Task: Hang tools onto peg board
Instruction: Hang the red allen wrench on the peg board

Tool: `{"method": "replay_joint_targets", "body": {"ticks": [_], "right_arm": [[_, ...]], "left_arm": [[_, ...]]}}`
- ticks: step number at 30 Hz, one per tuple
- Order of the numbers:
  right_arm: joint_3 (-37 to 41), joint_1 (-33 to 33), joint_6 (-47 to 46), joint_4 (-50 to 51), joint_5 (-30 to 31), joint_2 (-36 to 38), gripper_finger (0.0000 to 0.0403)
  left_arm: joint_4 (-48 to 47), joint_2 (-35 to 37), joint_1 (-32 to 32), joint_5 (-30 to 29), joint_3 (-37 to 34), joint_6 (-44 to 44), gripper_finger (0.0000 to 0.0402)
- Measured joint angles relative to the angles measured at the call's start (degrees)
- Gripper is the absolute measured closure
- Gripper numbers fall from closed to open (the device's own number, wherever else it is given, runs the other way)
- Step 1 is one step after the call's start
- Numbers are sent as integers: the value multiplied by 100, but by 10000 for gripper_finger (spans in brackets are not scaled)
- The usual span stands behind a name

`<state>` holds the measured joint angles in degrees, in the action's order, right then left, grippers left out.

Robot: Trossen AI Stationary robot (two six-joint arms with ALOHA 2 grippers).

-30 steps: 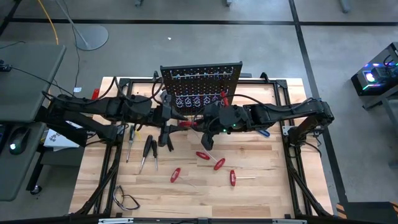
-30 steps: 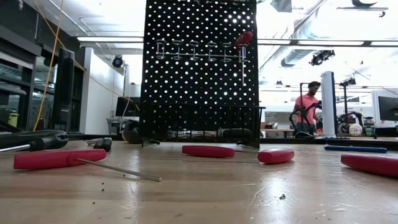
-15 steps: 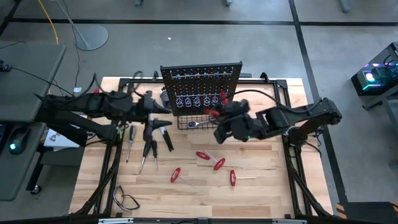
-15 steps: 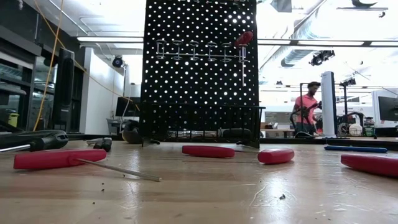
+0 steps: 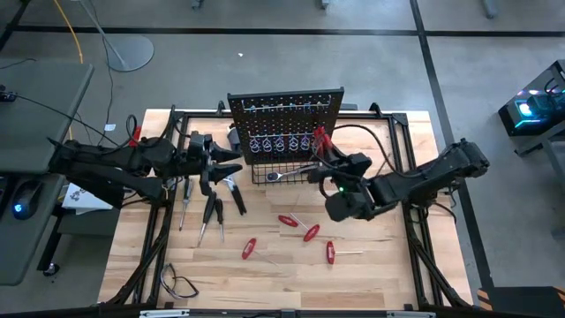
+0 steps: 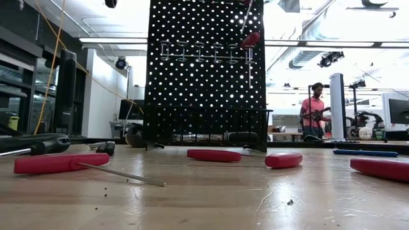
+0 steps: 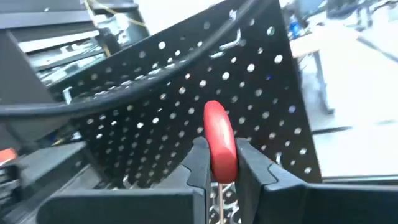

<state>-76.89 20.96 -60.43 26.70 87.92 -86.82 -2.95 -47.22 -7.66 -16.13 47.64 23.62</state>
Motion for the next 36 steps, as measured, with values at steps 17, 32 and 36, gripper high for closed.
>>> {"method": "replay_joint_targets", "body": {"ticks": [17,32,36], "right_arm": [[-39,-1040,3951,-2496,-1231,-51,375],[-39,-1048,3752,-2337,-1236,-532,375],[-39,-1048,3842,-2170,-1081,-547,375]], "left_arm": [[32,0,2,-383,9,-448,202],[-2,0,0,-381,9,-941,202],[-29,0,1,-374,9,-937,202]]}}
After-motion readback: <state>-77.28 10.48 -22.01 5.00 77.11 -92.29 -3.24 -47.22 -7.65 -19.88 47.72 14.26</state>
